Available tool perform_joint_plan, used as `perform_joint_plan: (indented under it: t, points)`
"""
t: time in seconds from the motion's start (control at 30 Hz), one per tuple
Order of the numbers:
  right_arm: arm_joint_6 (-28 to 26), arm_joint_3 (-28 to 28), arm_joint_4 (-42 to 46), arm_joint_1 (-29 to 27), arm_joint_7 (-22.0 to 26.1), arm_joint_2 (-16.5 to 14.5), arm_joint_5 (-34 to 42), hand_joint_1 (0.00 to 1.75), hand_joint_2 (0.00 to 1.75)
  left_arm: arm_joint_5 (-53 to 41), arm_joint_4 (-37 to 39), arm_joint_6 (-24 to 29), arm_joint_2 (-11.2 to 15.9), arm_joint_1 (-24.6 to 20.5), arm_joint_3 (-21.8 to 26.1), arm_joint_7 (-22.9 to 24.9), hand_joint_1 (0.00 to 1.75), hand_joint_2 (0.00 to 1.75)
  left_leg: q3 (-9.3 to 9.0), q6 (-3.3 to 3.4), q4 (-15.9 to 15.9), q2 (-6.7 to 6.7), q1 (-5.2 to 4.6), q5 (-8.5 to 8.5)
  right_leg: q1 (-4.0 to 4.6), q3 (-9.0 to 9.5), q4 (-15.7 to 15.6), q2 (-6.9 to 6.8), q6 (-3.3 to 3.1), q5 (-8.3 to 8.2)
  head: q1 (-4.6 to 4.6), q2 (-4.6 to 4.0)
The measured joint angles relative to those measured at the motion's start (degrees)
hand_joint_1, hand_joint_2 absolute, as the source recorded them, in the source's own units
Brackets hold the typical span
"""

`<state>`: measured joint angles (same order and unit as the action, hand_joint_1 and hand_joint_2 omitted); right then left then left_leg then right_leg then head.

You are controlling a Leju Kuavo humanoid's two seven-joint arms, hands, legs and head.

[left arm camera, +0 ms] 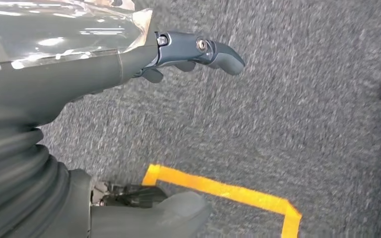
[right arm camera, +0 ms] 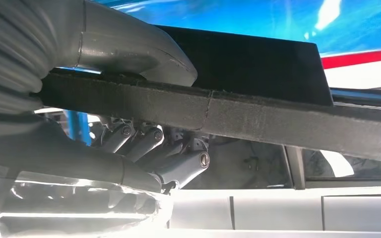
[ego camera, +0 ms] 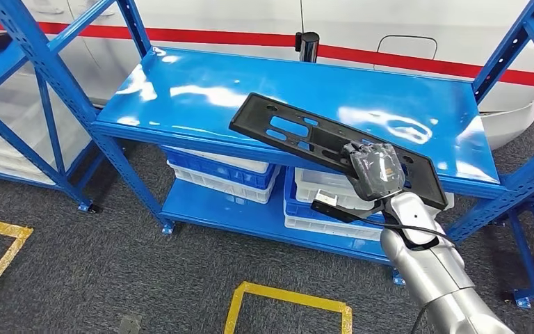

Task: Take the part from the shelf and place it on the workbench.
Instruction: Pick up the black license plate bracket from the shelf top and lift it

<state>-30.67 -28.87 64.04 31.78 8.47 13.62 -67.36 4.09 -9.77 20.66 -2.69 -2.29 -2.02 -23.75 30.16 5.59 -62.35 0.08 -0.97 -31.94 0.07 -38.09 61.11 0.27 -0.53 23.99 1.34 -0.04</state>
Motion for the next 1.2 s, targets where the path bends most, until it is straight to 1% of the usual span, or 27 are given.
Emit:
perform_joint_plan:
  t: [0.03,0.07,0.13,0.2,0.27,0.3,0.33,0.37,0.4,0.43,0.47,0.53,0.57,0.63,0.67,0.73,0.8,0.83,0.87,0.9,0.93,0.97,1.03,1.07,1.13,1.17,1.2]
  points:
    - [0.00,0.10,0.09,-0.14,-0.05,0.00,0.02,1.75,1.75,-0.02,0.00,0.02,0.13,-0.06,-0.05,-0.01,0.00,1.75,-0.99,0.57,1.88,0.09,-0.53,-0.01,-0.36,-0.04,-0.22,-0.10,0.37,-0.47,-0.05,0.00]
    - [0.00,0.15,0.14,-0.25,-0.07,0.02,0.03,1.75,1.75,-0.03,0.00,0.04,0.19,-0.07,-0.10,-0.02,0.00,1.75,-1.19,0.65,2.67,0.17,-0.83,0.35,-0.60,-0.04,-0.58,-0.18,0.85,-1.03,0.00,0.00]
    - [0.01,0.26,0.31,-0.57,-0.10,0.09,-0.03,1.75,1.75,-0.05,0.00,-0.01,0.21,-0.11,-0.15,-0.03,0.00,1.75,-1.03,0.77,4.60,0.19,-0.96,2.50,-0.80,-0.31,-1.21,-0.27,1.47,-1.71,0.17,0.00]
    - [0.10,0.49,0.54,-0.79,-0.19,0.28,-0.24,1.75,1.75,-0.10,0.00,-0.19,0.16,-0.20,-0.20,-0.08,0.00,1.75,-0.44,0.69,6.64,0.33,-0.53,4.93,-0.54,-1.28,0.30,-0.22,1.26,0.75,0.09,0.00]
    - [0.32,0.69,0.68,-0.98,-0.34,0.56,-0.49,1.75,1.75,-0.28,0.00,-0.44,-0.07,-0.23,-0.25,-0.15,0.00,1.75,1.12,0.06,7.10,0.38,-0.24,6.65,-0.85,-2.74,5.82,-0.20,1.12,5.54,-0.05,0.00]
    - [0.43,0.78,0.76,-1.23,-0.39,0.70,-0.61,1.75,1.75,-0.36,0.00,-0.54,-0.21,-0.21,-0.27,-0.17,0.00,1.75,2.11,-0.38,7.04,0.40,-0.07,7.36,-1.15,-3.27,9.12,-0.21,1.51,7.06,-0.06,0.00]
    - [0.59,0.87,0.85,-1.54,-0.44,0.81,-0.74,1.75,1.75,-0.41,0.00,-0.63,-0.34,-0.18,-0.29,-0.18,0.00,1.75,3.16,-0.81,6.92,0.42,0.15,8.06,-1.47,-3.26,11.62,-0.22,2.25,7.42,-0.09,0.00]
    - [0.73,0.97,0.94,-1.85,-0.48,0.90,-0.87,1.75,1.75,-0.41,0.00,-0.69,-0.43,-0.18,-0.30,-0.18,0.00,1.75,4.27,-1.26,6.66,0.46,0.44,8.72,-1.78,-2.44,12.42,-0.23,3.26,6.64,-0.08,0.00]
    - [0.86,1.07,1.03,-2.08,-0.54,0.94,-1.00,1.75,1.75,-0.40,0.00,-0.75,-0.48,-0.18,-0.30,-0.18,0.00,1.75,5.37,-1.75,6.27,0.52,0.79,9.26,-2.09,-0.77,11.34,-0.25,4.31,5.31,-0.09,0.00]
    - [1.00,1.15,1.17,-2.20,-0.64,0.97,-1.15,1.75,1.75,-0.40,0.00,-0.80,-0.51,-0.19,-0.30,-0.18,0.00,1.75,6.50,-2.24,5.61,0.59,1.09,9.70,-2.40,1.71,8.37,-0.26,5.25,4.44,-0.09,0.00]
    - [1.14,1.22,1.32,-2.20,-0.75,0.93,-1.29,1.75,1.75,-0.40,0.00,-0.84,-0.37,-0.21,-0.30,-0.18,0.00,1.75,7.68,-2.73,4.76,0.64,1.23,10.03,-2.39,4.53,4.58,-0.21,5.77,4.66,-0.24,0.00]
    - [1.55,1.41,1.75,-2.28,-0.96,0.86,-1.64,1.75,1.75,-0.39,0.00,-0.90,-0.28,-0.21,-0.31,-0.19,0.00,1.75,9.25,-3.43,3.24,0.60,1.06,10.54,-2.21,7.63,-0.42,-0.04,5.38,6.48,-0.27,0.00]
    - [1.80,1.48,1.90,-2.34,-1.05,0.81,-1.81,1.75,1.75,-0.39,0.00,-0.92,-0.23,-0.18,-0.32,-0.18,0.00,1.75,9.68,-3.59,2.88,0.53,0.95,10.91,-2.01,7.96,-1.05,0.02,4.81,7.12,-0.19,0.00]
    - [2.29,1.54,2.04,-2.35,-1.18,0.72,-2.07,1.75,1.75,-0.39,0.02,-0.98,-0.25,-0.09,-0.32,-0.17,0.00,1.75,10.20,-3.88,2.54,0.41,1.19,11.26,-2.27,6.87,-0.68,-0.11,3.44,6.58,0.11,0.00]
    - [2.53,1.56,2.06,-2.19,-1.21,0.66,-2.13,1.75,1.75,-0.38,0.03,-1.03,-0.24,-0.03,-0.33,-0.19,0.00,1.75,10.67,-4.11,1.90,0.38,1.40,10.20,-2.28,6.37,-0.58,-0.18,2.62,6.03,0.15,0.00]
    - [2.88,1.76,2.06,-1.56,-1.02,0.58,-1.93,1.75,1.75,-0.27,0.04,-1.16,-0.27,-0.01,-0.33,-0.33,0.00,1.75,12.04,-4.74,-2.33,0.32,1.66,5.10,-2.21,5.05,-0.56,-0.26,1.28,4.69,0.22,0.00]
    - [2.97,2.02,1.95,-0.70,-0.61,0.57,-1.38,1.75,1.75,-0.05,0.04,-1.22,-0.31,-0.03,-0.33,-0.50,0.00,1.75,13.39,-5.06,-9.31,0.30,1.70,0.12,-1.96,3.42,-0.52,-0.26,0.85,3.36,0.27,0.00]
    - [2.97,2.14,1.82,-0.24,-0.42,0.57,-1.11,1.75,1.75,0.03,0.04,-1.21,-0.33,-0.04,-0.33,-0.54,0.00,1.75,13.48,-5.04,-12.01,0.30,1.72,-0.70,-1.82,2.59,-0.50,-0.27,0.83,2.69,0.24,0.00]
    - [2.95,2.28,1.66,0.17,-0.30,0.57,-0.90,1.75,1.75,0.07,0.04,-1.20,-0.35,-0.04,-0.33,-0.55,0.00,1.75,12.83,-4.88,-13.22,0.30,1.72,-0.38,-1.68,1.77,-0.49,-0.26,0.85,2.05,0.25,0.00]
    - [2.90,2.49,1.53,0.51,-0.23,0.58,-0.71,1.75,1.75,0.07,0.04,-1.23,-0.37,-0.05,-0.32,-0.56,0.00,1.75,11.24,-4.57,-12.62,0.27,1.70,0.72,-1.54,0.97,-0.50,-0.25,0.91,1.40,0.25,0.00]
    - [2.82,2.77,1.44,0.76,-0.20,0.63,-0.54,1.75,1.75,0.07,0.04,-1.30,-0.39,-0.09,-0.32,-0.58,0.00,1.75,8.52,-4.10,-9.96,0.18,1.63,1.90,-1.41,0.28,-0.50,-0.24,1.01,0.78,0.25,0.00]
    - [2.73,3.06,1.41,0.94,-0.19,0.68,-0.37,1.75,1.75,0.07,0.02,-1.37,-0.36,-0.19,-0.33,-0.60,0.00,1.75,5.33,-3.55,-6.01,0.07,1.52,2.00,-1.34,-0.26,-0.53,-0.25,1.13,0.19,0.26,0.00]
    - [2.55,3.64,1.38,1.38,-0.19,0.81,-0.03,1.75,1.75,0.07,-0.03,-1.48,-0.33,-0.43,-0.35,-0.64,0.00,1.75,0.32,-2.93,0.98,-0.17,1.04,1.10,-1.34,-0.73,-0.84,-0.39,1.74,-0.94,0.15,0.00]
    - [2.48,3.84,1.33,1.70,-0.18,0.85,0.15,1.75,1.75,0.08,-0.04,-1.46,-0.31,-0.53,-0.36,-0.64,0.00,1.75,-0.55,-2.75,2.77,-0.24,0.70,0.61,-1.52,-0.74,-1.17,-0.49,2.13,-1.53,0.19,0.00]
    - [2.37,4.23,1.05,2.38,-0.05,0.91,0.60,1.75,1.75,0.14,-0.04,-1.37,-0.31,-0.53,-0.36,-0.60,0.00,1.75,-0.31,-2.30,4.07,-0.19,0.32,2.23,-1.72,-0.76,-2.01,-0.58,2.97,-2.73,0.30,0.00]
    - [2.27,4.45,0.82,2.66,0.04,0.91,0.89,1.75,1.75,0.19,-0.03,-1.33,-0.33,-0.52,-0.35,-0.58,0.00,1.75,-0.03,-2.03,4.77,-0.05,0.30,3.27,-1.70,-1.07,-2.02,-0.54,3.09,-2.47,0.37,0.00]
    - [2.16,4.67,0.55,2.91,0.16,0.93,1.17,1.75,1.75,0.24,-0.03,-1.30,-0.34,-0.51,-0.33,-0.59,0.00,1.75,0.41,-1.69,5.42,0.11,0.37,4.40,-1.59,-1.56,-1.21,-0.50,2.93,-1.16,0.28,0.00]
